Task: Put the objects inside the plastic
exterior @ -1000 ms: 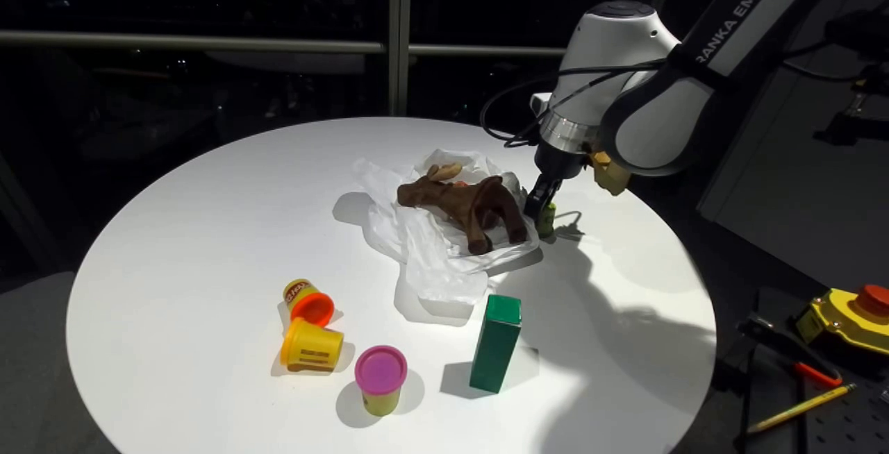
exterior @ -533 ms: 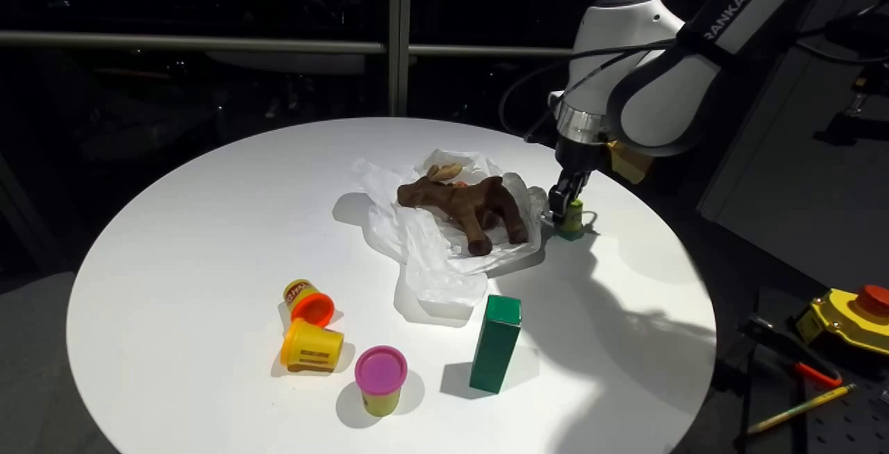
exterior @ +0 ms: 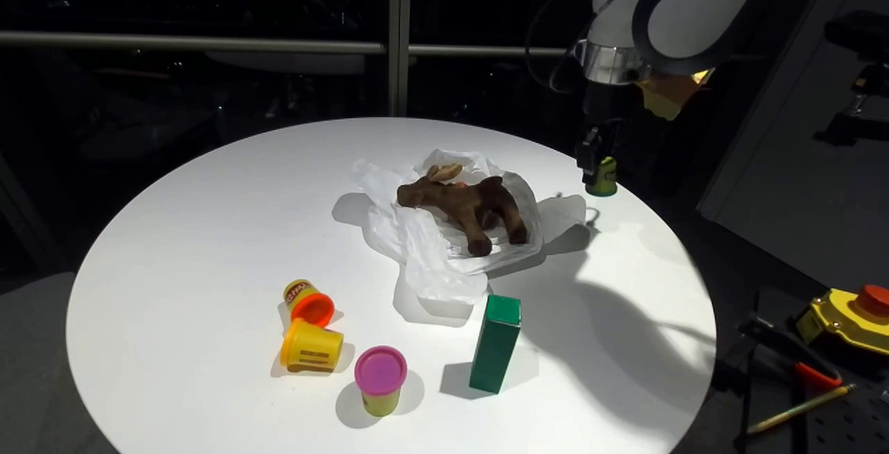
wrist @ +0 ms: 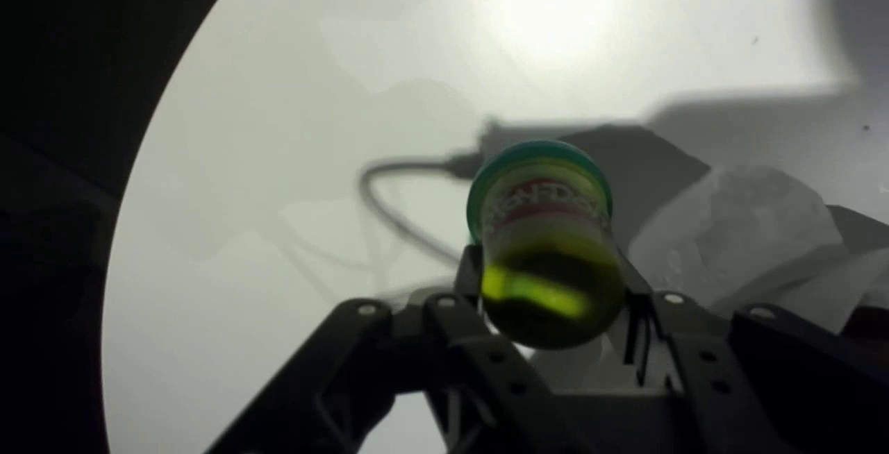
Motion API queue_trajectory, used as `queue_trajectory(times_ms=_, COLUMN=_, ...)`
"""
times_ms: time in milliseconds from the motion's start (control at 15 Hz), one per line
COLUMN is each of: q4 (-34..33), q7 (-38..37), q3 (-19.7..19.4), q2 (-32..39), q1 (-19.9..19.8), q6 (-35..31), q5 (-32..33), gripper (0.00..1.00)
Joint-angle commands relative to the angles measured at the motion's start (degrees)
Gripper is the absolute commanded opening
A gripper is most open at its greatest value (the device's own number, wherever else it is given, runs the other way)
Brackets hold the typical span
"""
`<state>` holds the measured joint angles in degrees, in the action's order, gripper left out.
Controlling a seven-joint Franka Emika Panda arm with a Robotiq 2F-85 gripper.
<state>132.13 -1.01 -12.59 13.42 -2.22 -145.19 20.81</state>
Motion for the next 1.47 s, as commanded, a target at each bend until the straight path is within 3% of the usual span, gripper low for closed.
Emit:
queue_trajectory(times_ms=0, q4=-1.67, q7=0.07, q3=3.74, q2=-3.91, q1=0.81, q6=2.78, q5=-1.20, gripper=0.17)
queue_trajectory(times_ms=467, q4=-6.71, q7=-0.13, q3=9.89, q2=0.93, q1=2.57, q6=-4.48, q5=-3.31, gripper=0.17)
queue_trajectory(times_ms=733, q4=-8.66, q7=0.30, q3=10.80, q2=5.34, q1=3.25, q6=-8.65, q5=-4.45, gripper=0.17)
queue_trajectory(times_ms=1133, q4=-13.64, q7=-3.77, q3=4.62, q2=10.45, q1=7.70, q6=-20.19, q5=2.60, gripper=0.17)
queue_trajectory(times_ms=1400, q4=-15.89, q7=-2.96, q3=1.74, q2=13.70, q1=9.26, q6=-21.65, q5=4.01, gripper=0.17)
